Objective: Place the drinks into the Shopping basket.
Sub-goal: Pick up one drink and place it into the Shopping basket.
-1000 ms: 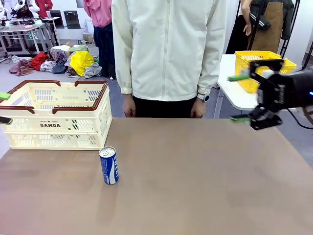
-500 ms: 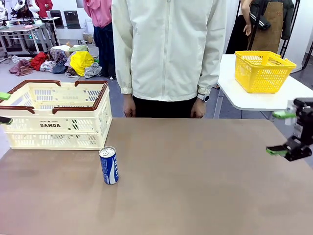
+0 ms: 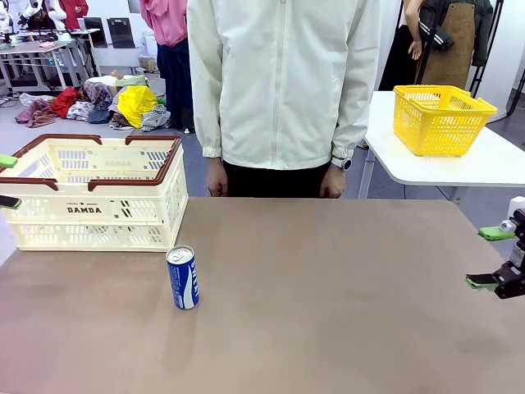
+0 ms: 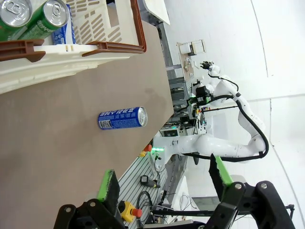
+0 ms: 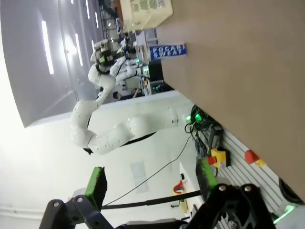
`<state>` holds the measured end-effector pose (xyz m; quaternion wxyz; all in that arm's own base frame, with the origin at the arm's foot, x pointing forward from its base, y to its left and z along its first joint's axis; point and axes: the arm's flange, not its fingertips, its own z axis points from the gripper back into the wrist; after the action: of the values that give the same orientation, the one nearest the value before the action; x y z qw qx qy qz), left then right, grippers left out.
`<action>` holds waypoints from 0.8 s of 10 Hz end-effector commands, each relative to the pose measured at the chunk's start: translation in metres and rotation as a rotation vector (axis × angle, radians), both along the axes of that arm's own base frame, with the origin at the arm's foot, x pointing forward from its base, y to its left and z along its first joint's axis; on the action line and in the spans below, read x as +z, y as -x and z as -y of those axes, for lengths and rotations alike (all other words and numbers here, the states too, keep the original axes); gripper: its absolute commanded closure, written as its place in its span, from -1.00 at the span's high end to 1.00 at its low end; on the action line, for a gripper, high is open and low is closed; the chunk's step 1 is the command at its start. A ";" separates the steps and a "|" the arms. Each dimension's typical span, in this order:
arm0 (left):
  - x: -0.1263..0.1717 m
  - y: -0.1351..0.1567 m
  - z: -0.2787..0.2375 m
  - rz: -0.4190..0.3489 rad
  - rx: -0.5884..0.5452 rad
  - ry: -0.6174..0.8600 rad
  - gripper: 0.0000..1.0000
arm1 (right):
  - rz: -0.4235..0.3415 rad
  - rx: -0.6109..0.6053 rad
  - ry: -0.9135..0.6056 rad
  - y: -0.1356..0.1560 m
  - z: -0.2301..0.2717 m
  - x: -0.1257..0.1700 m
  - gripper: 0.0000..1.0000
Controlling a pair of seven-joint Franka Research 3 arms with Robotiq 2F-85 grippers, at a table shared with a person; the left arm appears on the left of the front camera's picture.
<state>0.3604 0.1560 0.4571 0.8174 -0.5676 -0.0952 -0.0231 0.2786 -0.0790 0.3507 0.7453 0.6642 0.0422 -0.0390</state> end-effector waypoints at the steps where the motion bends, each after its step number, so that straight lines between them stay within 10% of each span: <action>1: 0.002 0.002 0.000 0.002 -0.005 -0.002 1.00 | 0.000 0.038 -0.012 0.003 -0.006 0.007 1.00; 8: 0.010 0.007 0.023 -0.049 -0.019 -0.102 1.00 | 0.000 0.038 -0.012 0.003 -0.006 0.007 1.00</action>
<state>0.3604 0.1509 0.4582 0.8258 -0.5567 -0.0873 -0.0248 0.2768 -0.0743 0.3549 0.7413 0.6687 0.0500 -0.0276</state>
